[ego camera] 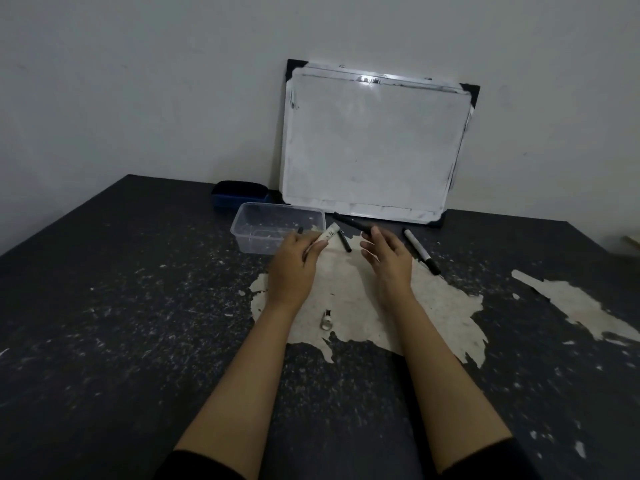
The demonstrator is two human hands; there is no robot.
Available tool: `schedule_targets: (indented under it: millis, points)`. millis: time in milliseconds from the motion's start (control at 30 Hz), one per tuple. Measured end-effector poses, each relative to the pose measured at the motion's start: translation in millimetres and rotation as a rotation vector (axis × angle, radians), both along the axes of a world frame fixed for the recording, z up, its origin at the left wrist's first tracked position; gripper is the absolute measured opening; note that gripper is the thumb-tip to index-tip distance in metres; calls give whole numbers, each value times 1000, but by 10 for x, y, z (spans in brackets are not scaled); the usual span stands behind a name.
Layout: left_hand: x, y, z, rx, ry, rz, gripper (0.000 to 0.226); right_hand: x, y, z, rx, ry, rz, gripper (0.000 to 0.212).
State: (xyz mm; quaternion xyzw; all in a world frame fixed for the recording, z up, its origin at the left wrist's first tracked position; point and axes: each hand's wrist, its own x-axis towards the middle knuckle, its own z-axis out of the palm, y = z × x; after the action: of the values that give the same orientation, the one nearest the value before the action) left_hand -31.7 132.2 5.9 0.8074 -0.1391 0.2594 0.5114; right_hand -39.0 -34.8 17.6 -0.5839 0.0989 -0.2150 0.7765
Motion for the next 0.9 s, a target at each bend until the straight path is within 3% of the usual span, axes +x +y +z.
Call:
schedule_targets:
  millis: [233, 533, 900]
  points:
    - [15, 17, -19, -14, 24, 1, 36, -40, -55, 27, -57, -28, -5, 30]
    - [-18, 54, -3, 111, -34, 14, 31, -94, -168, 48, -195, -70, -29, 30]
    - [-41, 53, 8, 123, -32, -5, 30, -107, -173, 53, -112, -48, -5, 30]
